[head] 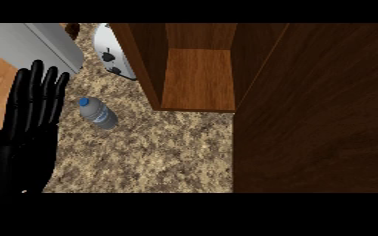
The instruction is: Pick up the bottled water, place it into the cabinet and close the cabinet
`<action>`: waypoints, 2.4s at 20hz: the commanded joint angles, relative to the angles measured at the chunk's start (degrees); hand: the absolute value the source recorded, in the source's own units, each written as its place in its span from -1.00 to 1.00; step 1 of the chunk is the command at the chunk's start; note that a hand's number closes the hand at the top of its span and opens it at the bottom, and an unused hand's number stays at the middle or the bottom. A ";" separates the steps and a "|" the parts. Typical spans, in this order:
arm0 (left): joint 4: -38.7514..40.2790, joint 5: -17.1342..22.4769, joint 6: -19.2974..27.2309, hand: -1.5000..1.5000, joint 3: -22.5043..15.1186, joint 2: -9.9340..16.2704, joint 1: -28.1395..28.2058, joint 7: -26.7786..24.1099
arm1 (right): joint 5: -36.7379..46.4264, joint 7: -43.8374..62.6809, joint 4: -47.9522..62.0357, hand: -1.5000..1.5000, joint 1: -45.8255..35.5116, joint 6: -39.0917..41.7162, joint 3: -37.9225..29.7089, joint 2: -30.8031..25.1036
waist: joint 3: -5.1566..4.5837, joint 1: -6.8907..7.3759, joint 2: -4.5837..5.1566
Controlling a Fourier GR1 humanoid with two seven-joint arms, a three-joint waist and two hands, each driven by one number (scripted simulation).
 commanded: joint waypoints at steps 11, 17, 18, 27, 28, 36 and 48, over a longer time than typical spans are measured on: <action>10.37 18.88 -7.43 -1.00 3.03 0.25 3.83 11.07 | -13.81 8.83 -3.41 -1.00 13.60 2.38 6.66 5.89 | 1.29 -1.77 0.76; 6.87 27.45 -10.04 -1.00 9.83 5.58 3.56 17.92 | -13.47 8.07 -10.45 -1.00 23.41 2.77 12.17 6.08 | 1.28 -1.65 0.70; 5.21 25.66 -11.61 -1.00 9.68 5.32 8.28 15.10 | -16.34 6.16 -12.84 -1.00 27.58 5.54 8.57 4.55 | 1.28 -1.65 0.66; 2.56 25.12 -13.28 -1.00 11.50 4.04 11.79 15.15 | -14.11 2.39 -12.00 -1.00 31.71 6.63 12.41 5.65 | 1.28 -1.57 0.71; 6.17 26.56 -18.33 -1.00 13.31 5.16 14.07 11.17 | -17.54 0.83 -8.11 -1.00 29.83 9.16 7.42 3.59 | 1.28 -1.46 0.73; 9.69 29.42 -20.35 -1.00 17.77 6.23 10.07 11.13 | -11.49 -0.69 -10.69 -1.00 32.31 6.90 14.10 4.64 | 1.27 -1.69 0.74; 25.52 22.80 -22.97 -1.00 21.81 6.96 4.26 2.08 | -13.25 -1.67 -9.33 -1.00 30.68 7.54 12.62 3.94 | 1.26 -1.66 0.81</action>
